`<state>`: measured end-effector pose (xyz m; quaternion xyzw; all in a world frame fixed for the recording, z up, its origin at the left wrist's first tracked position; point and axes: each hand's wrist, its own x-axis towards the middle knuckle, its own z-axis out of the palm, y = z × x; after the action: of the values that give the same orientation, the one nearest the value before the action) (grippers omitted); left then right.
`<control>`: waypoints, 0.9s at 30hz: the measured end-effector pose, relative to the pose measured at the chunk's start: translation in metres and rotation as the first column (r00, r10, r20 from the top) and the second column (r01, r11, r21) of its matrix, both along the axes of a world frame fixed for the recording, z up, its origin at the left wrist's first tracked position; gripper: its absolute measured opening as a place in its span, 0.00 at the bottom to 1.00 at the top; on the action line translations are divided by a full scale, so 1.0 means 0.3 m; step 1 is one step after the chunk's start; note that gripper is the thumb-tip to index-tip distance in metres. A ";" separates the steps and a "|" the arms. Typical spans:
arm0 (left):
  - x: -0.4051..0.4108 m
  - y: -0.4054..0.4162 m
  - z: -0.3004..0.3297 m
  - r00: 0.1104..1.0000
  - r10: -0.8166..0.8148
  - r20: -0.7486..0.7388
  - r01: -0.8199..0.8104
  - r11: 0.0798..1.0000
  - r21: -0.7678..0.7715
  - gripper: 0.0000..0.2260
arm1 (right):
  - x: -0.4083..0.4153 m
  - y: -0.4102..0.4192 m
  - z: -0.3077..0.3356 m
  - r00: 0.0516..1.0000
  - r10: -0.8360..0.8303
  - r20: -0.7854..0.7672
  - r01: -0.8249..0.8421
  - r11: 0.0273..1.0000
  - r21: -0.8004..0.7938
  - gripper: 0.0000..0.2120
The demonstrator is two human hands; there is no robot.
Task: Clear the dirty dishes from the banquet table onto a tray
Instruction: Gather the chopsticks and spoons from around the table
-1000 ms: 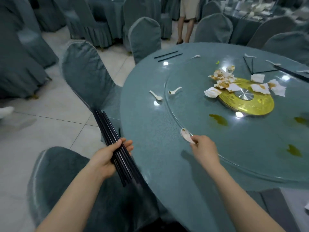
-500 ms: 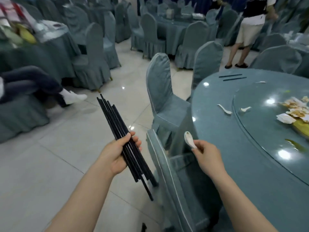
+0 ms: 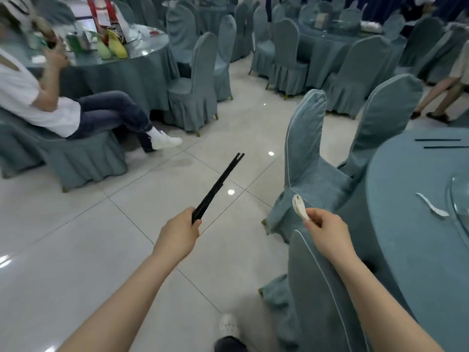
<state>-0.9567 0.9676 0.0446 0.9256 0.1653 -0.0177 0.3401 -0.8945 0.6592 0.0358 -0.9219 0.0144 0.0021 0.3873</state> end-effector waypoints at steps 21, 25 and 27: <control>1.254 -0.062 -0.005 0.796 -0.604 -0.040 0.496 0.613 0.615 0.10 | 0.762 -0.100 -0.097 0.908 -0.402 -0.122 0.384 0.912 -0.144 0.05; 1.517 -0.237 0.048 0.671 -0.741 0.032 0.631 0.593 0.501 0.06 | 0.802 -0.214 -0.086 0.775 -0.626 -0.088 0.612 0.778 -0.143 0.08; 1.629 -0.328 0.085 0.587 -0.808 0.049 0.731 0.554 0.398 0.05 | 0.808 -0.254 -0.081 0.658 -0.747 -0.091 0.739 0.664 -0.110 0.17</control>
<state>-0.4680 0.8691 0.0702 0.9419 -0.2985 -0.0317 0.1505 -0.6520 0.5830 0.0114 -0.8451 0.4145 -0.0977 0.3232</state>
